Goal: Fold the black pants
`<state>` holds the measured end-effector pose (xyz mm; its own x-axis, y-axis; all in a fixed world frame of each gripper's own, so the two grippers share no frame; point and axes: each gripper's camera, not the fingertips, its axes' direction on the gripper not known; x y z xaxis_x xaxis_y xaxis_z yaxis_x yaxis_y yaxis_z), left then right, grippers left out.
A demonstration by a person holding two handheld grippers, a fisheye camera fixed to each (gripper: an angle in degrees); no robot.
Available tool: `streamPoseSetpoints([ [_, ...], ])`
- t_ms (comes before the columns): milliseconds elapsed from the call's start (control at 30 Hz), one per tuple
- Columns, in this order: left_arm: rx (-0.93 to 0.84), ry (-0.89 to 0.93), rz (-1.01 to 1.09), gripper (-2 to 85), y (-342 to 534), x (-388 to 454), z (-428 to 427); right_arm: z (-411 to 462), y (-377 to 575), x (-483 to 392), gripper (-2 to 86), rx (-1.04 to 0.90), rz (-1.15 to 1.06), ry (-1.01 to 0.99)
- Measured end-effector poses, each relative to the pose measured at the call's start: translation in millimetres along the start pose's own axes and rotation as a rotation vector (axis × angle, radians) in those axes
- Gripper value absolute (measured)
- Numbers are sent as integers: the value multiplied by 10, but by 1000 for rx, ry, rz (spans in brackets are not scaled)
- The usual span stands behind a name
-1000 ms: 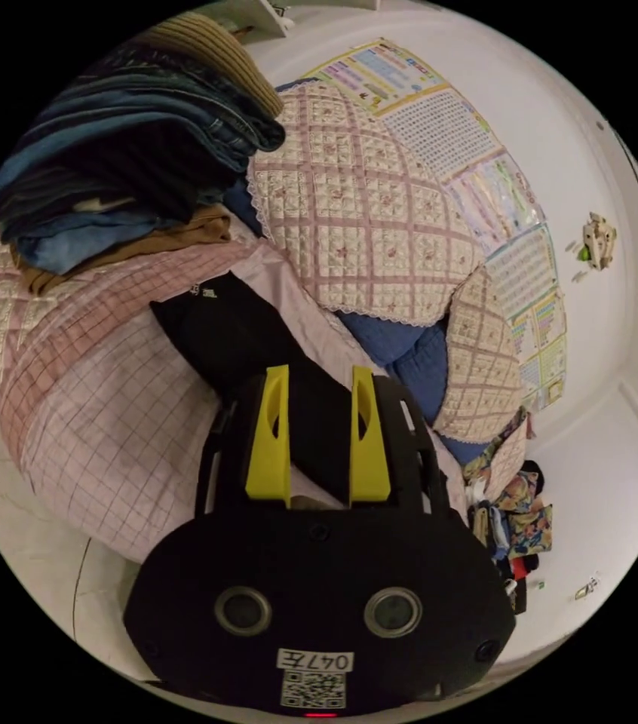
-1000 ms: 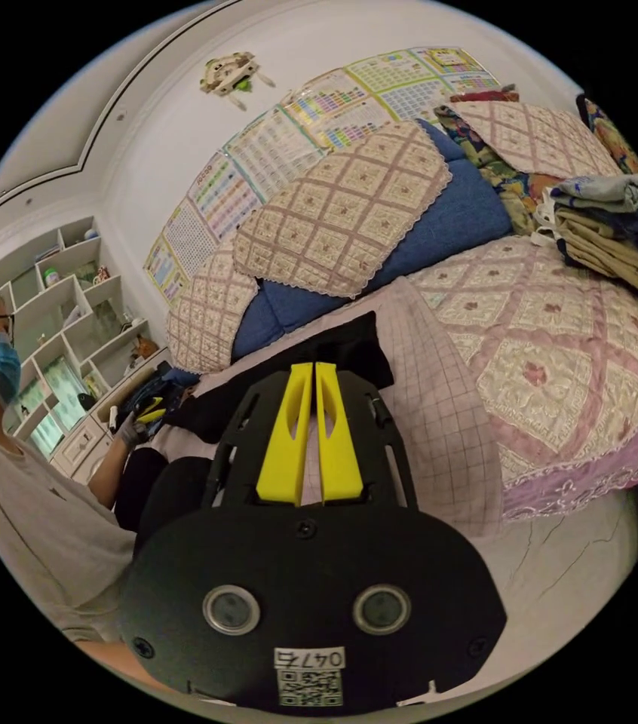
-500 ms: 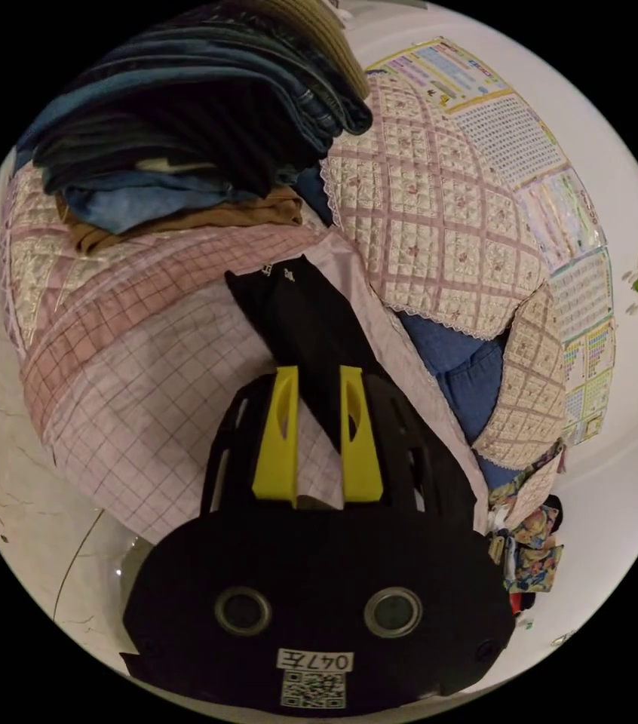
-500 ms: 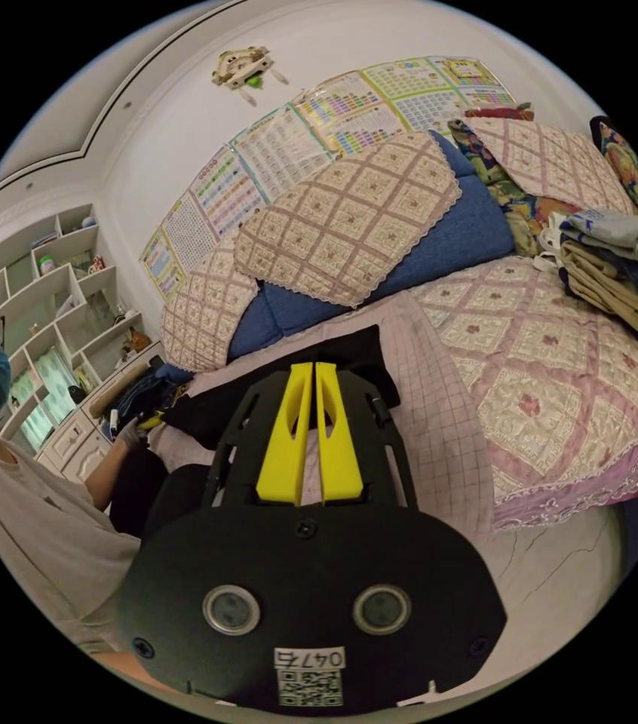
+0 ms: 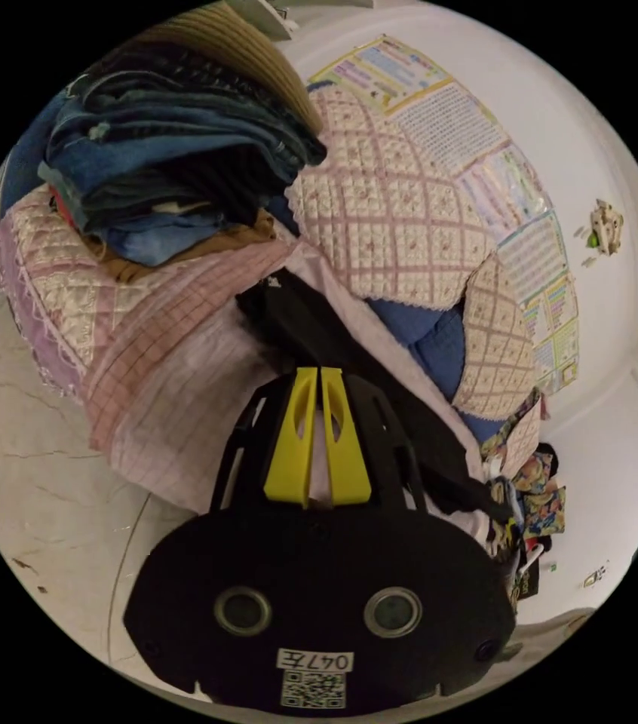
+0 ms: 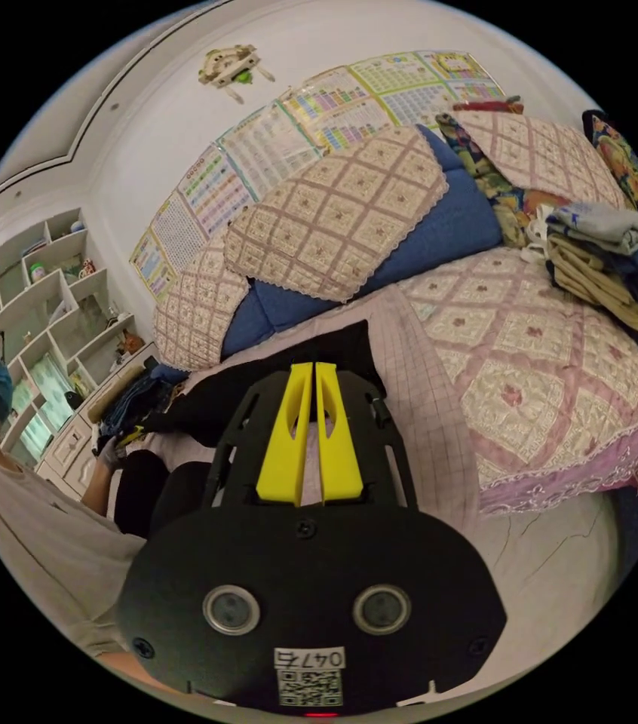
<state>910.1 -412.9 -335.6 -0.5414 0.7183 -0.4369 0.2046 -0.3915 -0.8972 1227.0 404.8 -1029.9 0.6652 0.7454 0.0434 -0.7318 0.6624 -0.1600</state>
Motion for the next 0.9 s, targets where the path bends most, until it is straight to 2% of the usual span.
streamPoseSetpoints([
  [100,-88,-48,-43,34,315,-186,369,331,67,143,-8,-107,55,12],
  [200,11,-143,-47,67,664,-152,238,536,163,222,12,-169,82,102],
  [267,111,-216,19,70,795,87,58,516,205,222,30,-129,79,179],
  [367,112,-300,334,56,684,932,201,480,167,164,41,-46,41,261],
  [433,-26,-273,592,49,380,1580,789,570,78,102,40,-25,-1,252],
  [533,-145,-237,746,48,-43,2047,1696,926,-99,4,38,-57,-49,152],
  [633,-294,-301,898,58,-291,2451,2730,1391,-207,-132,36,-112,-103,95],
  [767,-427,-347,1005,94,-346,2736,3828,2029,-267,-274,36,-198,-162,65],
  [900,-615,-157,1069,108,-239,2874,4715,2579,-265,-291,36,-266,-181,35],
])
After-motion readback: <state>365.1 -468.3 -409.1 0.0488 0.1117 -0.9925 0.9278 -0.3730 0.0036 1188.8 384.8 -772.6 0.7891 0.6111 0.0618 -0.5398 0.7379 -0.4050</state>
